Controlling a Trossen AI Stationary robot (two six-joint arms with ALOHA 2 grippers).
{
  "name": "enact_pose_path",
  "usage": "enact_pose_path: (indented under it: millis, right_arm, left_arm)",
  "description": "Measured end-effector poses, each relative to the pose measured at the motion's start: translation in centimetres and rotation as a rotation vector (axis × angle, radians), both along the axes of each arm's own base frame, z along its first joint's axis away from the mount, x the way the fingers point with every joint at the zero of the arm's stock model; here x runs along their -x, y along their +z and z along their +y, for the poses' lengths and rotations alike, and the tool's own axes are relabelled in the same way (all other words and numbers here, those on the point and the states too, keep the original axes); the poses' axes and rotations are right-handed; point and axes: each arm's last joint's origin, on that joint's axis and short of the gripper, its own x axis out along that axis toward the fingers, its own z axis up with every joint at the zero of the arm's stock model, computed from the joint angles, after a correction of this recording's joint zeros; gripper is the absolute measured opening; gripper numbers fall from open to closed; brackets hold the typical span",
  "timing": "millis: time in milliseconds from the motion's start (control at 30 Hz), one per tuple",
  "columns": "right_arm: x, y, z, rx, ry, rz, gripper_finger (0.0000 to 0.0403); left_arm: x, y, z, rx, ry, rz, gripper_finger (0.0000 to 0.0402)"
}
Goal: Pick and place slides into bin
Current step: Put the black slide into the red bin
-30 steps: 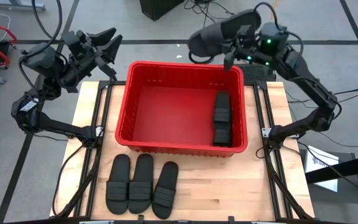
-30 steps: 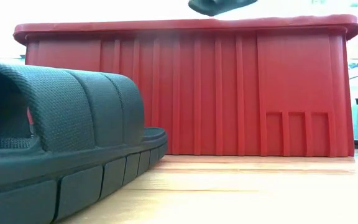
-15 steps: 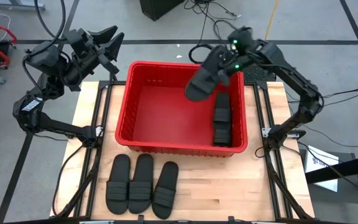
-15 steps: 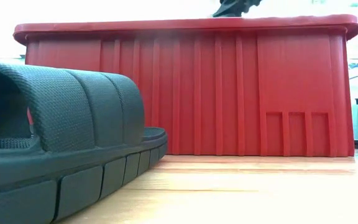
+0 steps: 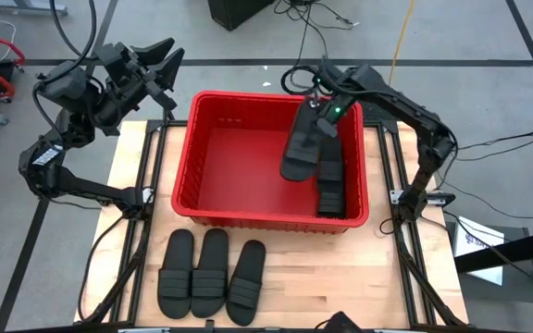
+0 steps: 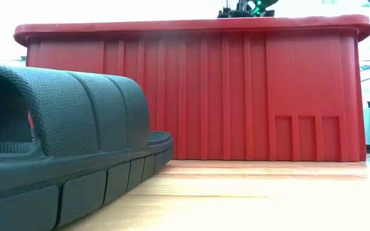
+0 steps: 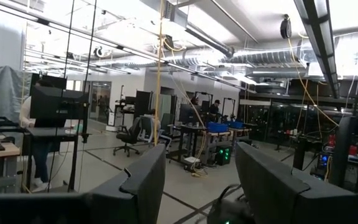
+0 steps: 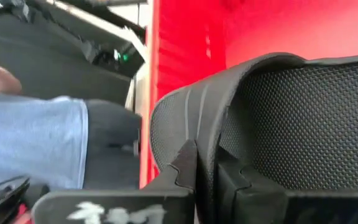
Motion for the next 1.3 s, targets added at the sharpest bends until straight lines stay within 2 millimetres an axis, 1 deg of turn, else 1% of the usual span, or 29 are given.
enact_pose_path:
  millis: [167, 433, 567, 700, 867, 967, 1067, 1200, 1300]
  right_arm:
    - [-0.8, -2.0, 0.2, -0.031, 0.081, 0.062, 0.0009]
    - [-3.0, -3.9, 1.6, -0.004, 0.187, 0.082, 0.0009]
    - [-3.8, -5.5, 2.2, -0.010, 0.220, 0.088, 0.0009]
    - [-4.0, -8.1, 2.6, -0.033, 0.231, 0.107, 0.0009]
    - [-3.6, -11.2, 2.8, -0.076, 0.215, 0.148, 0.0009]
    - [-3.7, -12.5, 2.9, -0.117, 0.202, 0.120, 0.0009]
    - [-4.1, -13.5, 3.1, -0.116, 0.193, 0.088, 0.0009]
    - [-4.5, -15.1, 3.4, -0.115, 0.173, 0.076, 0.0009]
    - [-4.4, -16.6, 3.8, -0.132, 0.155, 0.096, 0.0009]
  left_arm:
    - [0.0, 0.0, 0.0, -0.006, 0.002, 0.005, 0.0200]
    - [0.0, 0.0, 0.0, -0.006, 0.002, 0.006, 0.0200]
    - [0.0, 0.0, 0.0, -0.005, 0.001, 0.005, 0.0200]
    - [0.0, 0.0, 0.0, -0.003, 0.001, 0.007, 0.0200]
    - [0.0, -0.1, 0.0, 0.000, 0.000, 0.010, 0.0200]
    - [0.0, -0.1, 0.0, 0.000, -0.001, 0.010, 0.0200]
    - [0.0, -0.1, 0.0, 0.000, 0.000, 0.011, 0.0200]
    - [0.0, -0.1, 0.0, 0.000, 0.000, 0.011, 0.0200]
    - [0.0, -0.1, 0.0, 0.000, 0.000, 0.011, 0.0200]
